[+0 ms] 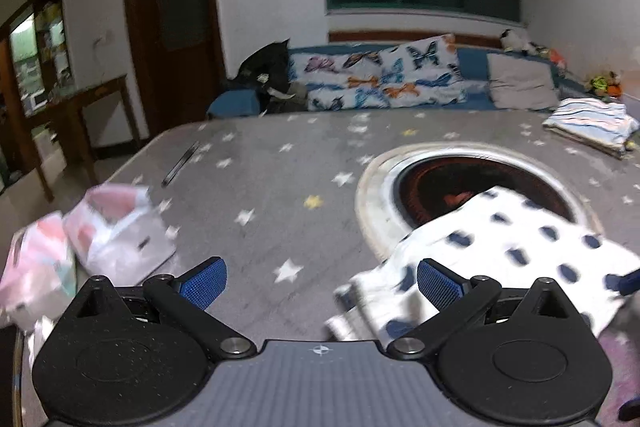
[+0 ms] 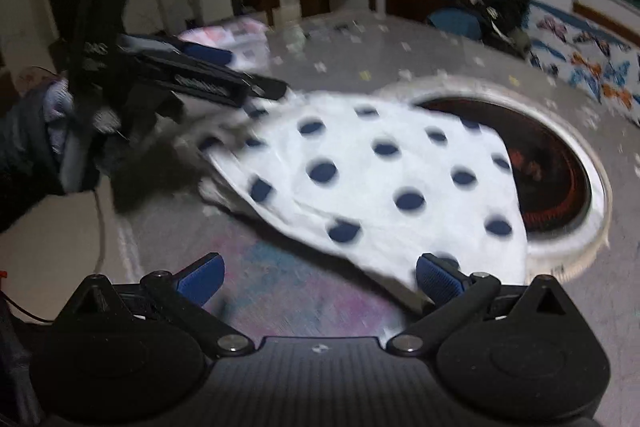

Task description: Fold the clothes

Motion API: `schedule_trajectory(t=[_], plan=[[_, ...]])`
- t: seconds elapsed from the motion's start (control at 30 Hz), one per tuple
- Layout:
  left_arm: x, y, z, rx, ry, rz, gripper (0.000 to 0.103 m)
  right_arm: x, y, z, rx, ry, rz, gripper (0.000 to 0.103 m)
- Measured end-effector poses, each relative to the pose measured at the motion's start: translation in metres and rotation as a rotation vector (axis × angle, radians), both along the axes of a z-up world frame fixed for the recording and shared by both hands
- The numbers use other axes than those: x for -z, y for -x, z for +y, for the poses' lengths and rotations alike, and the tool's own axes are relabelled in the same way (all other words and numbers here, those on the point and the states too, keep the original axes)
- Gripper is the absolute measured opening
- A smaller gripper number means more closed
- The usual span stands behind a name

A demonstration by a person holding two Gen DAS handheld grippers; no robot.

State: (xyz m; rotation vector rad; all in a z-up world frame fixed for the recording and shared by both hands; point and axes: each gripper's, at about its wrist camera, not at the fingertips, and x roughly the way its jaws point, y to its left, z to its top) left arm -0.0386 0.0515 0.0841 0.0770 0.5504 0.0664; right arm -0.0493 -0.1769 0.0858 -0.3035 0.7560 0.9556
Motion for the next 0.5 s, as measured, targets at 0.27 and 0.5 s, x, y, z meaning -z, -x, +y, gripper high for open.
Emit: schedule_trajectory(t=[0.27,0.5], plan=[[0.01,-0.02,-0.031,0.063,-0.066,0.048,0.103,0.009,-0.001,0.036,-0.109,-0.02,0.009,0.103],[0.024,-0.028,-0.031,0.039,-0.092,0.09,0.103,0.028,0.009,0.025,-0.102,0.021,0.094,0.103]])
